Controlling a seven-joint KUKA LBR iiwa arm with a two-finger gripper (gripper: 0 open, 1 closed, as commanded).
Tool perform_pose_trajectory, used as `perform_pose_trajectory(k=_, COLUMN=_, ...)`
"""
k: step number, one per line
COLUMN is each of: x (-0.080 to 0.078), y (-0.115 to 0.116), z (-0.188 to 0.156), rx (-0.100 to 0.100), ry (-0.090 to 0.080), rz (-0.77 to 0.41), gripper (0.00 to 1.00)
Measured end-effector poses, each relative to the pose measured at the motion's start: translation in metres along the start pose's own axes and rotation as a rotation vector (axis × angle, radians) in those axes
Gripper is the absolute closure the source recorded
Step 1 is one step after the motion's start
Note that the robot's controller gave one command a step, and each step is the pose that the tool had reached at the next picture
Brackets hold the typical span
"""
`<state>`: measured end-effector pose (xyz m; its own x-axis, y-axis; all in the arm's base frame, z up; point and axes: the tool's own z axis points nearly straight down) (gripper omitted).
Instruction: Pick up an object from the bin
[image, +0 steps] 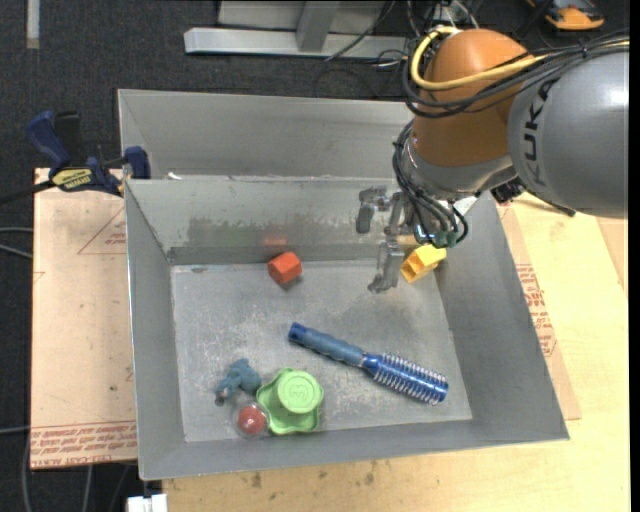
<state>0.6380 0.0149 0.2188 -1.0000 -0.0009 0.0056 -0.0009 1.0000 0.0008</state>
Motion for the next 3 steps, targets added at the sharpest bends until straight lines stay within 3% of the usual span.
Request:
perform_pose_trajectory(k=1, x=0.098, y=-0.055, z=0.085, rx=0.000, ry=0.003, rz=-0.212, gripper=0.00)
perform_pose_trajectory(k=2, x=0.119, y=-0.052, z=0.144, rx=-0.002, ry=0.001, rz=-0.256, gripper=0.00)
perform_pose_trajectory(k=3, x=0.117, y=-0.052, z=0.141, rx=0.000, ry=-0.005, rz=-0.256, gripper=1.00)
